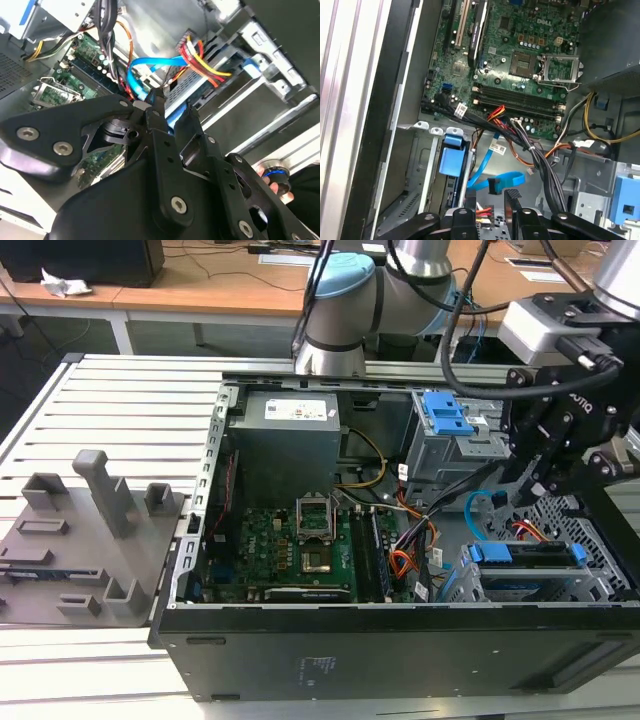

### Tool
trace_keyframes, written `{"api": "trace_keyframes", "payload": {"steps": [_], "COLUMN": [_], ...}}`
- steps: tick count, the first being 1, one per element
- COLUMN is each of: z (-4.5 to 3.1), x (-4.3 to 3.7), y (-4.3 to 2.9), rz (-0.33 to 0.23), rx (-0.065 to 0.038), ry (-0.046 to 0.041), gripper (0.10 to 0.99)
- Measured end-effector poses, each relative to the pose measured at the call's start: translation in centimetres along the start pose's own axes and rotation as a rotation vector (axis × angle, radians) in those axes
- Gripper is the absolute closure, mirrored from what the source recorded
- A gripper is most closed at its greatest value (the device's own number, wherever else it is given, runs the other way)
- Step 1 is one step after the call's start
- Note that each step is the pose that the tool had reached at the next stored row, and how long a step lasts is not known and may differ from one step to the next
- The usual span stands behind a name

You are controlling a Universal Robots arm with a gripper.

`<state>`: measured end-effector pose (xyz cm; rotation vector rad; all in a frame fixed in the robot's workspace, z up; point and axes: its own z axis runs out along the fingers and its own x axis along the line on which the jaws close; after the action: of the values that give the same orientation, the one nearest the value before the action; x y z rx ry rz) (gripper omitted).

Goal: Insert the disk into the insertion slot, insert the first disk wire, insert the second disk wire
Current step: 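Insert the second disk wire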

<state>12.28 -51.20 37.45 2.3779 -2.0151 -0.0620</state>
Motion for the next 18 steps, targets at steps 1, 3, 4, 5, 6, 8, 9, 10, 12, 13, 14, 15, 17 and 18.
{"api": "trace_keyframes", "payload": {"steps": [1,3,4,5,6,8,9,10,12,13,14,15,17,18], "z": [0.18,1.10,1.21,1.21,1.20,1.20,1.20,1.21,1.21,1.21,1.20,1.17,1.16,1.16], "x": [-0.03,-0.10,-0.09,-0.09,-0.09,-0.09,-0.09,-0.09,-0.09,-0.09,-0.08,0.01,0.08,0.13], "y": [0.17,0.47,0.48,0.49,0.48,0.48,0.48,0.49,0.48,0.48,0.40,-0.16,-0.57,-0.76], "rz": [0.000,-0.001,-0.001,-0.001,-0.001,-0.001,-0.001,-0.001,-0.001,-0.002,-0.001,-0.002,-0.001,-0.002], "rx": [0.000,-0.001,-0.002,-0.003,-0.003,-0.003,-0.003,-0.003,-0.003,-0.003,-0.003,-0.004,-0.004,-0.005], "ry": [0.0000,0.0054,0.0135,0.0151,0.0158,0.0174,0.0184,0.0190,0.0196,0.0200,0.0200,0.0200,0.0199,0.0198], "gripper": [0.725,0.725,0.725,0.725,0.725,0.871,0.922,0.922,0.922,0.922,0.922,0.922,0.922,0.922]}}
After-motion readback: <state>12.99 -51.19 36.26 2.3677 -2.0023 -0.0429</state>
